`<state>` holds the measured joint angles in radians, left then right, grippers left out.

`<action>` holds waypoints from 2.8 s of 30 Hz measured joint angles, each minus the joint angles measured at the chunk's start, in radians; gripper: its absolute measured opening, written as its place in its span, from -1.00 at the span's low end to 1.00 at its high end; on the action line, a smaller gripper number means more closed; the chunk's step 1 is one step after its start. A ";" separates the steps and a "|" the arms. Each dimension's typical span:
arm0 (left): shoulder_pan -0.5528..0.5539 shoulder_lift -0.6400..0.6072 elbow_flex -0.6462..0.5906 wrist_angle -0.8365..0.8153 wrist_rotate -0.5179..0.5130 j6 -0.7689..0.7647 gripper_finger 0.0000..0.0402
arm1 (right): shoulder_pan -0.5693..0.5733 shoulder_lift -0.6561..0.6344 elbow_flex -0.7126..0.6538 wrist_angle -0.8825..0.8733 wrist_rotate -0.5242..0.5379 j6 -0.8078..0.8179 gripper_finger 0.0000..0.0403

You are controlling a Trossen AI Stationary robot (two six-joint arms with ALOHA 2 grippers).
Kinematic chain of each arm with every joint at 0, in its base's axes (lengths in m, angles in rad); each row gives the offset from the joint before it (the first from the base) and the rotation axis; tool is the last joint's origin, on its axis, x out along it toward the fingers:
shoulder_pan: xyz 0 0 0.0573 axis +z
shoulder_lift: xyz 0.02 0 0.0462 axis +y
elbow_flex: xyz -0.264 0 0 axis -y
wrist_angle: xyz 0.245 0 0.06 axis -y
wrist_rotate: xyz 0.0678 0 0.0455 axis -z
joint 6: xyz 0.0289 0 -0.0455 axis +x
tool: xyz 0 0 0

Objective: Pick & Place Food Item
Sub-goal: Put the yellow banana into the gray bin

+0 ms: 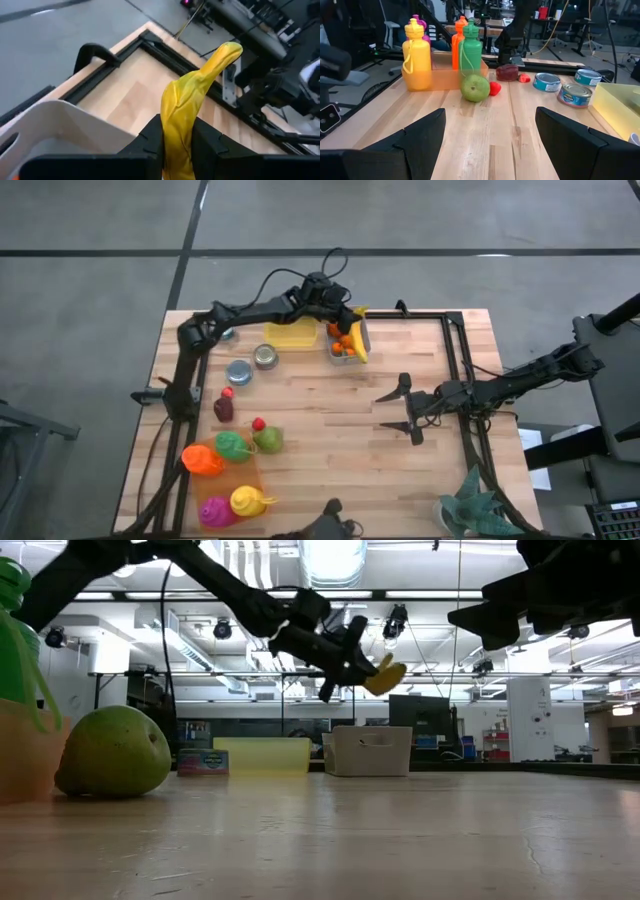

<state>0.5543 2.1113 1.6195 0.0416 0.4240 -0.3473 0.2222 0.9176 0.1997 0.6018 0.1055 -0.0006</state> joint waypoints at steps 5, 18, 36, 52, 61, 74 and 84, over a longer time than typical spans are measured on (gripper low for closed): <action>0.012 0.045 0.056 -0.038 -0.001 0.007 -0.69 | 0.000 0.000 0.000 0.000 -0.001 0.000 0.52; 0.027 0.053 0.044 -0.067 -0.099 -0.066 -0.69 | 0.000 0.000 0.000 0.006 0.000 0.000 0.52; 0.023 0.115 0.045 -0.118 -0.193 -0.185 -0.69 | 0.000 0.000 0.000 0.004 0.000 0.000 0.52; 0.025 0.117 0.045 -0.121 -0.193 -0.184 -0.39 | 0.000 0.000 0.000 0.001 0.000 -0.001 0.52; 0.025 0.117 0.050 -0.121 -0.185 -0.183 0.09 | 0.000 0.000 0.000 0.001 0.000 -0.002 0.52; 0.027 0.114 0.124 -0.158 -0.124 -0.174 0.44 | 0.000 0.000 0.000 0.001 0.000 0.001 0.52; 0.027 0.111 0.217 -0.349 -0.144 -0.110 0.44 | 0.000 0.000 0.000 0.001 0.000 0.001 0.52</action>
<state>0.5812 2.2227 1.8362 -0.3074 0.2801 -0.4572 0.2218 0.9178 0.1997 0.6030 0.1051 0.0002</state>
